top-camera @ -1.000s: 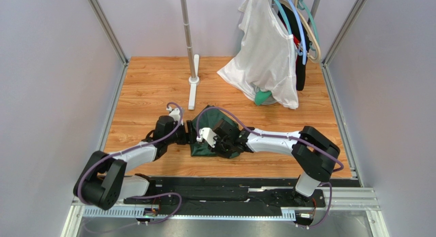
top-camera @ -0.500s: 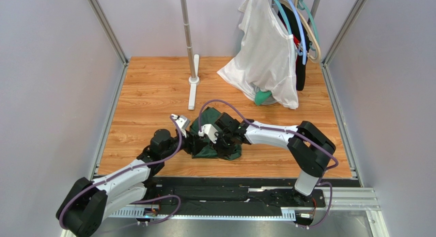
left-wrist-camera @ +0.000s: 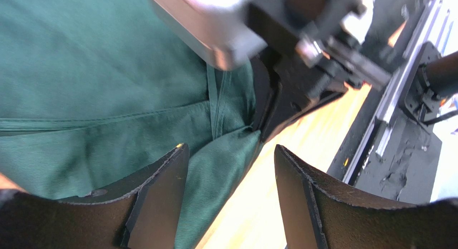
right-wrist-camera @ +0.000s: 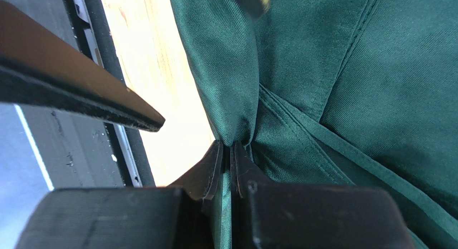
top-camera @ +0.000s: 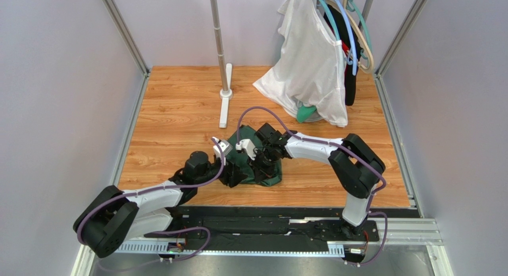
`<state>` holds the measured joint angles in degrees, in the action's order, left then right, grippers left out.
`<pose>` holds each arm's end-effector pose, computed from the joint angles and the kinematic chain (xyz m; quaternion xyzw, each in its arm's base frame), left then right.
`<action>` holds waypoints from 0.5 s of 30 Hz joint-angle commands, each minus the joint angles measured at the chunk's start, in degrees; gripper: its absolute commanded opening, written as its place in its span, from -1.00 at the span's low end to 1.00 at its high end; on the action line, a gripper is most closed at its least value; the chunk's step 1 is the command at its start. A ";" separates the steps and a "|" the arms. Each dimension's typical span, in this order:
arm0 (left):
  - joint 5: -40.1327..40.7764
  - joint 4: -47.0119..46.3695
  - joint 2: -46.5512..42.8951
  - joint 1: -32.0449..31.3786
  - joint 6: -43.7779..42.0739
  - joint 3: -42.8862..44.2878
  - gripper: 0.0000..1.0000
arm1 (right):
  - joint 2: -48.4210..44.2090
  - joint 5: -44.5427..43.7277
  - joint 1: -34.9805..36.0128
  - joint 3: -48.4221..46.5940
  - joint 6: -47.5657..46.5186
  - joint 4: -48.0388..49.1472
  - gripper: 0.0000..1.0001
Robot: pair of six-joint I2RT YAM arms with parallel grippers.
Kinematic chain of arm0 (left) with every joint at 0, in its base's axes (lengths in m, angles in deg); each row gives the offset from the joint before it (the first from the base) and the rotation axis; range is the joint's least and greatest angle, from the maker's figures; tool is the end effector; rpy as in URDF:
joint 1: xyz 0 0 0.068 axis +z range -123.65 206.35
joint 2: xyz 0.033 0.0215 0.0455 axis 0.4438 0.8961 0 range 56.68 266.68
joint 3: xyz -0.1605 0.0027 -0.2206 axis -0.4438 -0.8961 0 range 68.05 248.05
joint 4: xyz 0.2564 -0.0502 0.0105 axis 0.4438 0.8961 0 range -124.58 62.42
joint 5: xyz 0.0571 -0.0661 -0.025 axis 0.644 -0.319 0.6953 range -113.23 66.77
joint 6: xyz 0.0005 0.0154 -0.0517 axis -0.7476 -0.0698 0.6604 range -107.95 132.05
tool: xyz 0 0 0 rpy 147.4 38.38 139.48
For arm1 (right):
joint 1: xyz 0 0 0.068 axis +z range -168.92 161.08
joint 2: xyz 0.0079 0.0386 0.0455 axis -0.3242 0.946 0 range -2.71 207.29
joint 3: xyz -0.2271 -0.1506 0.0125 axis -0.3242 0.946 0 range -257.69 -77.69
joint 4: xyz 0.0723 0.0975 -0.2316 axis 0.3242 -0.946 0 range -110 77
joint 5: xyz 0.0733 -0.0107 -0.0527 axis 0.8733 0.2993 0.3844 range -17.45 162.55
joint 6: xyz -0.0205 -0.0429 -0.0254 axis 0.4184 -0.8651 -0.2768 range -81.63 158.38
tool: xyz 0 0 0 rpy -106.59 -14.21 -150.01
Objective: Fold the napkin, place the utensils inside, and roll it up
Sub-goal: Roll the napkin with the utensil
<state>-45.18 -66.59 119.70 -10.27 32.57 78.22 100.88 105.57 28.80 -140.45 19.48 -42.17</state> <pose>0.1494 -0.1276 0.1516 0.2202 0.7851 -0.4042 0.4144 0.2159 0.2662 0.1577 -0.5598 0.7620 0.3125 0.0917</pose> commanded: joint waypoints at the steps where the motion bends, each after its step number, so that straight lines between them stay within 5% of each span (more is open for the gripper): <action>1: -2.65 -3.41 3.33 -1.52 -2.14 2.65 0.37 | 3.28 2.58 -0.88 -1.57 -1.93 -4.93 -1.00; 15: -2.29 -0.88 9.48 -4.78 -7.76 8.44 0.38 | 4.87 5.30 -2.90 -2.28 -2.29 -5.64 -1.00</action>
<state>-46.08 -66.98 128.31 -14.60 29.27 82.20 103.50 111.34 26.27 -142.28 18.74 -45.17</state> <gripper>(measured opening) 0.688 0.066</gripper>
